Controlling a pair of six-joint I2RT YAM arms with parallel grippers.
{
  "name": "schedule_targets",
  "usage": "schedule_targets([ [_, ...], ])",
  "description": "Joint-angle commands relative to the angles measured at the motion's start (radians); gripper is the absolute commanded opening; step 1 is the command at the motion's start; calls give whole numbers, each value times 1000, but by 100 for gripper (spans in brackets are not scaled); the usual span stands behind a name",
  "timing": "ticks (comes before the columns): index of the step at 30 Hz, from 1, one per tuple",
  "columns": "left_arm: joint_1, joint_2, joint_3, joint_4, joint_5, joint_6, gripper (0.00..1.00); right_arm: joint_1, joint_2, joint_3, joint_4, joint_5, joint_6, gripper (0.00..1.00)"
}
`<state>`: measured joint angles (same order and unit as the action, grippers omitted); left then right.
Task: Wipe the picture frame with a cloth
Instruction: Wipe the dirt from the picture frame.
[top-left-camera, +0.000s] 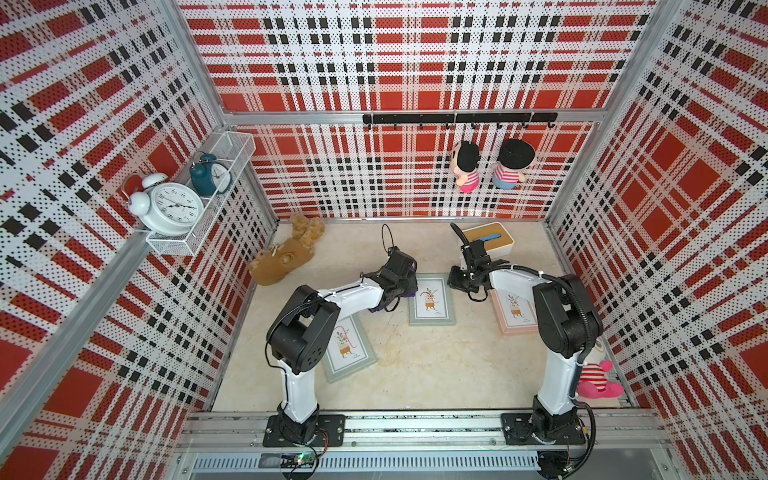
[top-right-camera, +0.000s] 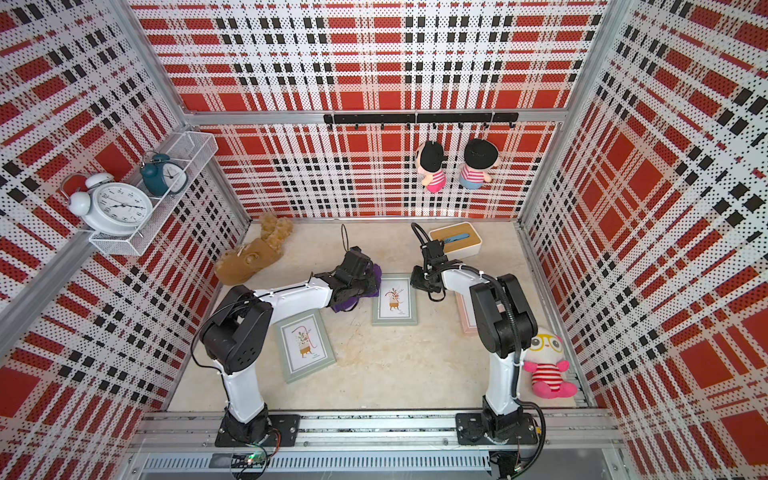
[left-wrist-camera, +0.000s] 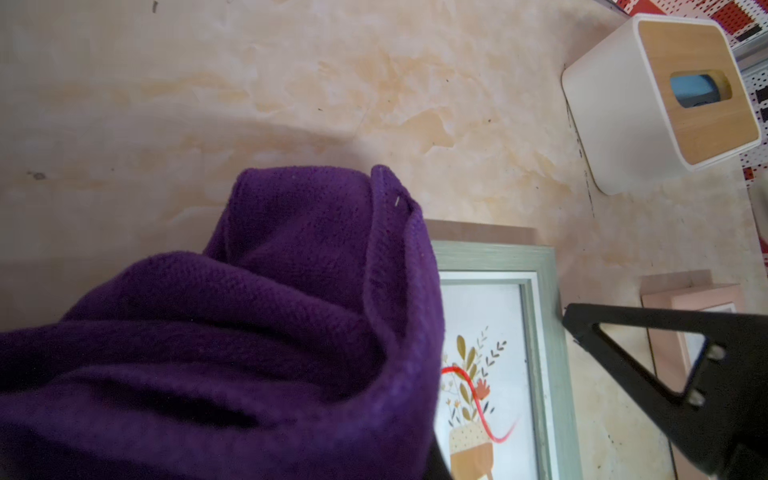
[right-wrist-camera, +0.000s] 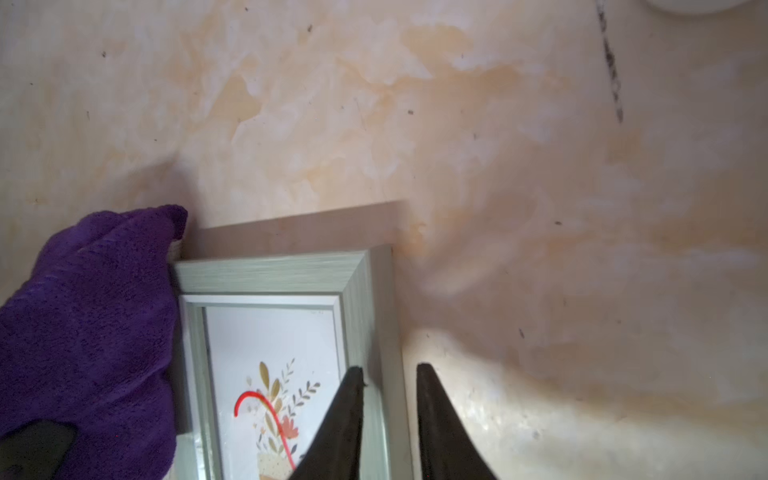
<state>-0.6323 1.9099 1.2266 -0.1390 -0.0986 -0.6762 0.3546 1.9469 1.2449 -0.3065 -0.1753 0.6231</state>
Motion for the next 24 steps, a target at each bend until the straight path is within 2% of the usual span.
schedule_targets([
  [1,-24,40,41,-14,5,1,0,-4,17,2,-6,-31,-21,24],
  [16,-11,199,172,-86,-7,23,0,-7,60,-24,-16,10,-7,18],
  [21,-42,153,76,-129,-15,-1,0,-8,63,-36,-23,20,20,17],
  [24,-100,85,-21,-156,-42,-45,0,-6,63,-49,-20,27,34,17],
])
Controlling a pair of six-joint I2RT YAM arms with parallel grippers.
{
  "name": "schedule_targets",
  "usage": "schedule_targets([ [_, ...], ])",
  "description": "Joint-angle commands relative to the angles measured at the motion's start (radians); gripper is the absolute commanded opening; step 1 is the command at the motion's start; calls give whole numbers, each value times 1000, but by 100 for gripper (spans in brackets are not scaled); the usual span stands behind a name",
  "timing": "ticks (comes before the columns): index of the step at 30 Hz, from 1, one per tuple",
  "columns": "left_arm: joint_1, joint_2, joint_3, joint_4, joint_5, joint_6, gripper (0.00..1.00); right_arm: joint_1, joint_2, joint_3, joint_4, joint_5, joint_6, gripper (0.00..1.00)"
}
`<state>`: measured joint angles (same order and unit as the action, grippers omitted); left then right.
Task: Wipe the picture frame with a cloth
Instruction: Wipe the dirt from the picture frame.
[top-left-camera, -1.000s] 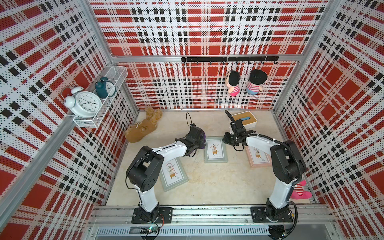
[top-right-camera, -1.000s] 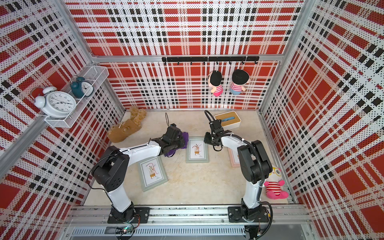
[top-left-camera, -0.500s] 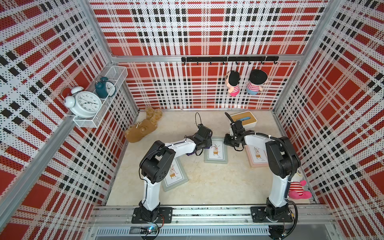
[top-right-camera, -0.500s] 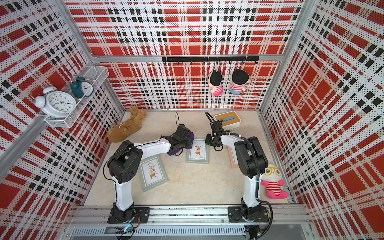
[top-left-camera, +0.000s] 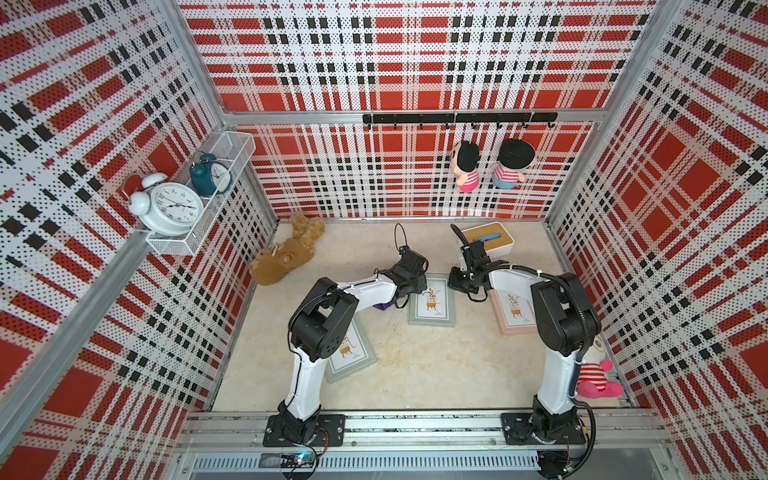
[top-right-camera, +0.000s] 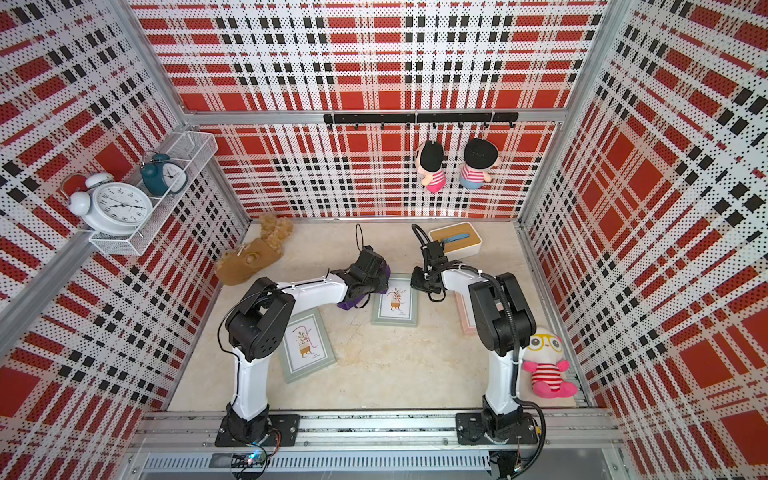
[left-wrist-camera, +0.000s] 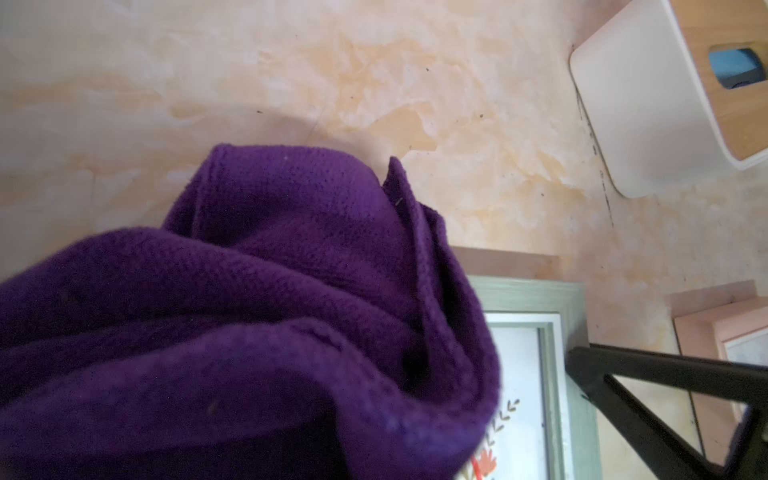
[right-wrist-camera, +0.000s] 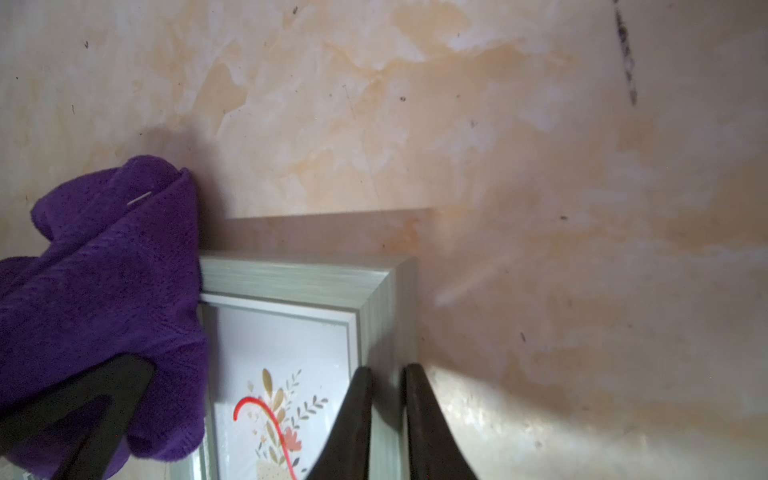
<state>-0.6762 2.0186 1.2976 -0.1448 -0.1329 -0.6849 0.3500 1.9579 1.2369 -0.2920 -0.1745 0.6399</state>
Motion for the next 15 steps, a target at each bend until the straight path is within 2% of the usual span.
schedule_targets([
  [1,-76,-44,-124,-158,-7,-57,0,-2,52,-45,-32,25,22,17],
  [4,-139,-100,-203,-176,-27,-114,0,-3,54,-51,-21,19,29,16],
  [8,-187,-98,-206,-213,-42,-127,0,-3,52,-56,-18,19,35,16],
  [11,-143,-82,-180,-207,-56,-105,0,-2,52,-56,-20,27,35,16],
  [15,-35,-56,-72,-161,-41,-21,0,-2,55,-57,-21,30,36,16],
])
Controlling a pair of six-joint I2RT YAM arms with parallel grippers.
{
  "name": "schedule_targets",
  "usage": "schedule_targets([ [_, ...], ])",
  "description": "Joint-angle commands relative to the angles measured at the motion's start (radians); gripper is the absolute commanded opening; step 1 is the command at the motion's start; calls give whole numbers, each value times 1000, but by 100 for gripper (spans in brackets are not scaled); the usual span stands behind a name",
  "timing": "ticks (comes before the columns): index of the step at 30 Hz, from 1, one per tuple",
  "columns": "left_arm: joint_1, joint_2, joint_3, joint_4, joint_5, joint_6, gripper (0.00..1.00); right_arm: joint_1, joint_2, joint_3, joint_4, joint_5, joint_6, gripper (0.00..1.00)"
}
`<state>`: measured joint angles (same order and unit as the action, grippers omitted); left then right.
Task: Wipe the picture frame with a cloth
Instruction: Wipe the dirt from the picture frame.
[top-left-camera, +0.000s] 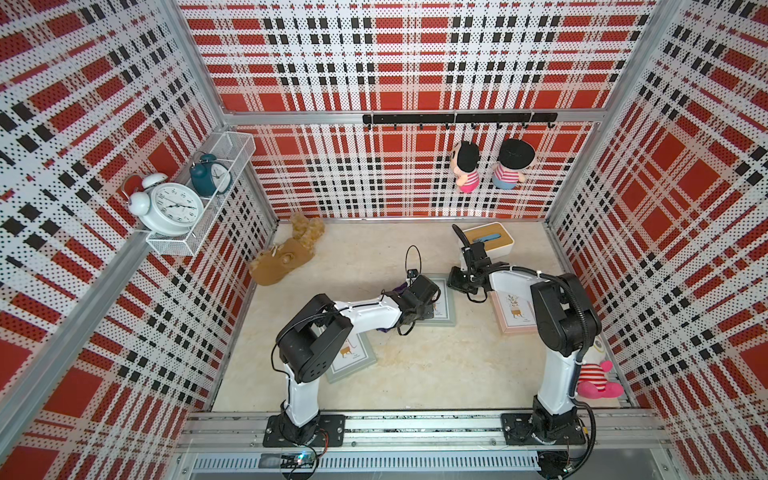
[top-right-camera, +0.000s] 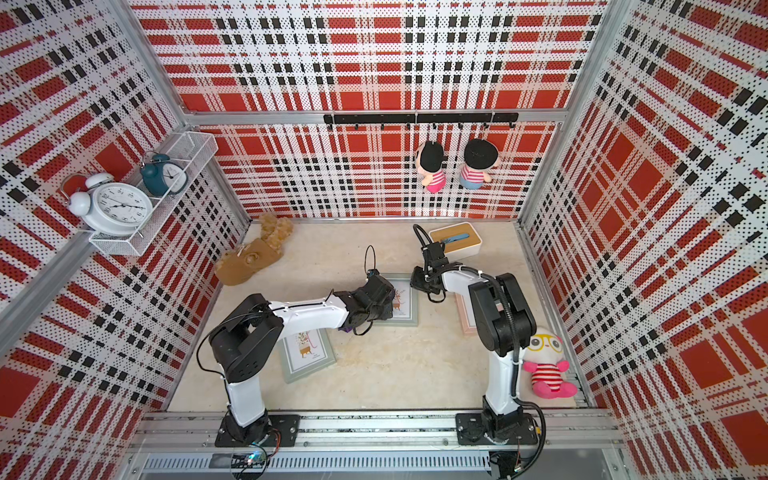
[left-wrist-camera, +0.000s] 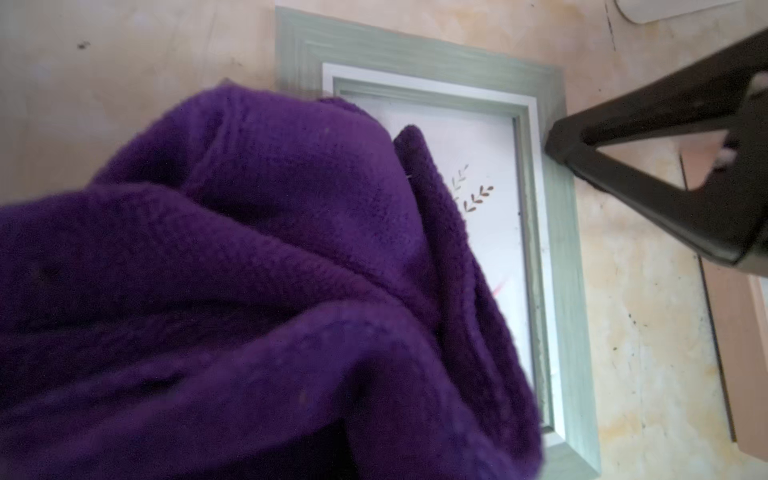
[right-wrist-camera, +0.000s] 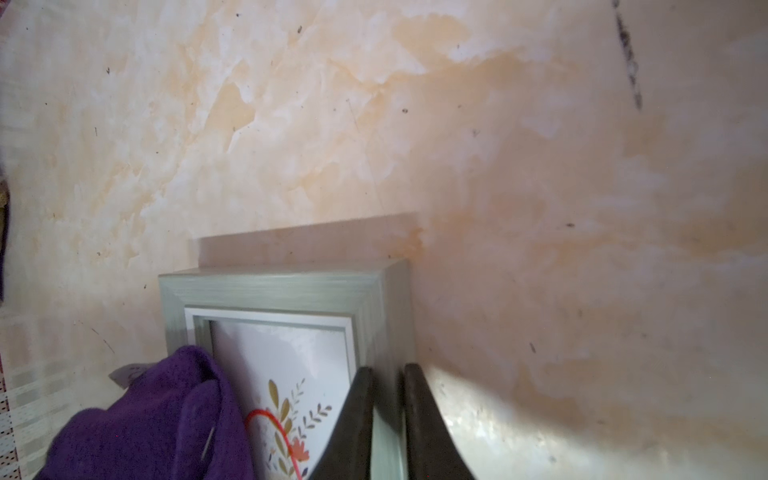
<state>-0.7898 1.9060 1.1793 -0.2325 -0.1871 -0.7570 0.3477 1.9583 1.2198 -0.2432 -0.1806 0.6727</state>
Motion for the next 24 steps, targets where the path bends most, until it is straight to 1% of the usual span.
schedule_targets([
  [1,99,73,80,-62,26,72,0,0,57,-39,-70,36,4,16],
  [3,141,140,188,-54,59,113,0,-1,62,-39,-68,35,7,16],
  [6,170,241,324,-84,75,151,0,-1,64,-35,-68,36,10,16],
  [8,179,271,361,-107,60,161,0,-2,65,-33,-72,39,8,16],
  [9,182,273,358,-115,57,163,0,-1,68,-29,-74,39,4,16],
  [10,182,265,343,-116,58,165,0,0,69,-28,-77,38,3,16],
  [13,165,207,238,-116,59,161,0,0,74,-25,-79,38,-1,16],
  [18,82,47,-6,-113,54,120,0,-1,77,-28,-78,38,0,16],
  [20,50,-1,-75,-115,61,100,0,-1,80,-27,-77,38,-2,16],
  [22,24,-36,-124,-128,61,88,0,-2,80,-25,-79,38,-2,16],
  [24,13,-50,-133,-148,50,90,0,-2,79,-26,-79,38,-2,16],
])
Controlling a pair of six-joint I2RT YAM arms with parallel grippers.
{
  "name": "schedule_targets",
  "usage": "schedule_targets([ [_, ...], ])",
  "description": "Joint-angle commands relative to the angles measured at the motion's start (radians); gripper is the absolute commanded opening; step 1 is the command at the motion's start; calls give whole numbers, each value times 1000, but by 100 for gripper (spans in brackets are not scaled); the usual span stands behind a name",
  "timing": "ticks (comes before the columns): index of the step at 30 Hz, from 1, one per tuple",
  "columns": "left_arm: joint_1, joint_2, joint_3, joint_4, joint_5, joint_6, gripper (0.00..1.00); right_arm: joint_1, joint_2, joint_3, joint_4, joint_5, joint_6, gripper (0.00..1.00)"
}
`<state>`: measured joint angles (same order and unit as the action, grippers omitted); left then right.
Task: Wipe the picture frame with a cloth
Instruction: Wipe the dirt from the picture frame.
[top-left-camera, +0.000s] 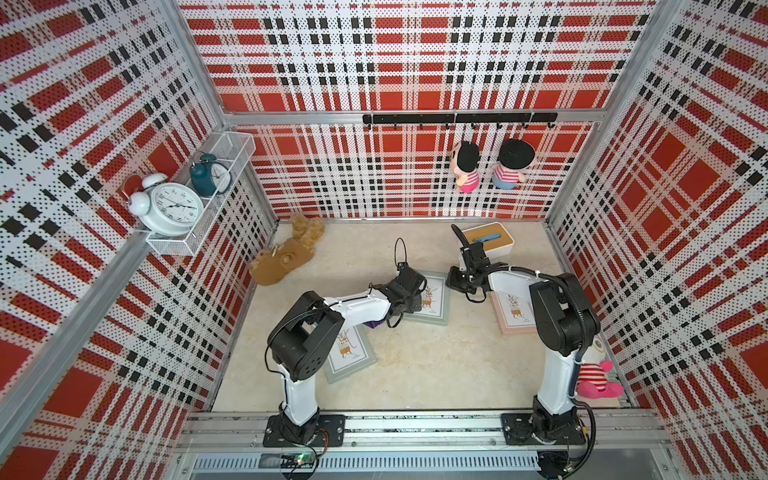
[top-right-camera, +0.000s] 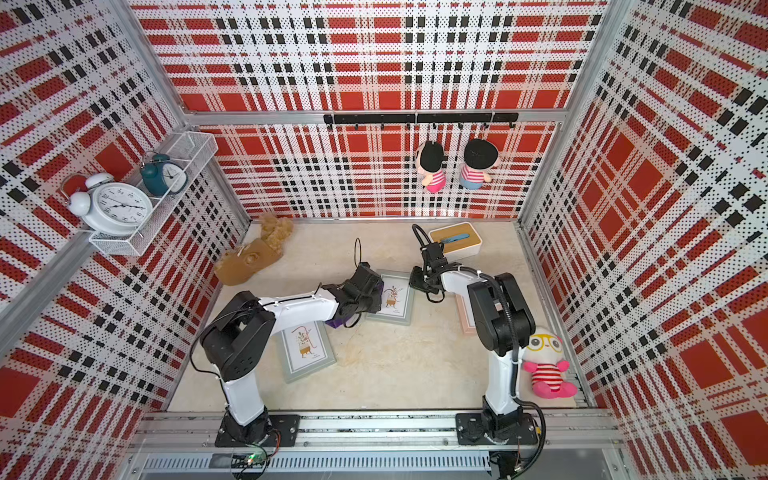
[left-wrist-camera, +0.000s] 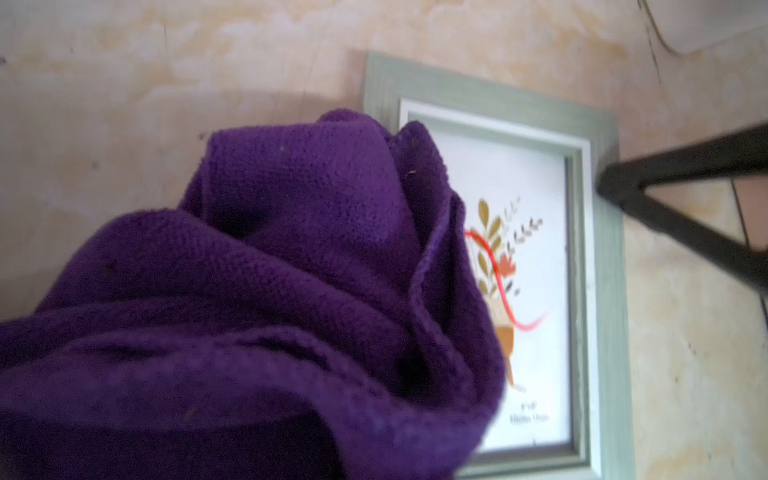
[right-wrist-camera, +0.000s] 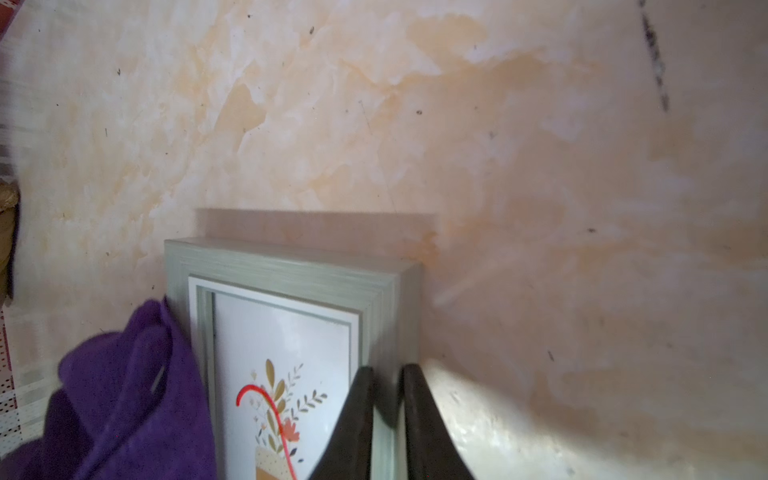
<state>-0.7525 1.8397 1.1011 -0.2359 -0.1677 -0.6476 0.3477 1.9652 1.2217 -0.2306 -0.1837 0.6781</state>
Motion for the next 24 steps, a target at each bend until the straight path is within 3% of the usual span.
schedule_targets([
  [1,-20,19,-51,-147,24,-16,0,-1,71,-28,-92,44,-8,16],
  [6,62,90,64,-116,28,18,0,-1,74,-27,-92,49,-6,16],
  [11,141,255,348,-120,103,93,0,0,84,-34,-83,34,0,16],
  [15,154,355,506,-176,89,121,0,-1,82,-41,-83,34,-2,16],
  [18,148,350,464,-195,62,119,0,-1,86,-35,-85,30,-5,16],
  [24,50,174,126,-191,54,69,0,-1,79,-41,-70,26,-1,16],
])
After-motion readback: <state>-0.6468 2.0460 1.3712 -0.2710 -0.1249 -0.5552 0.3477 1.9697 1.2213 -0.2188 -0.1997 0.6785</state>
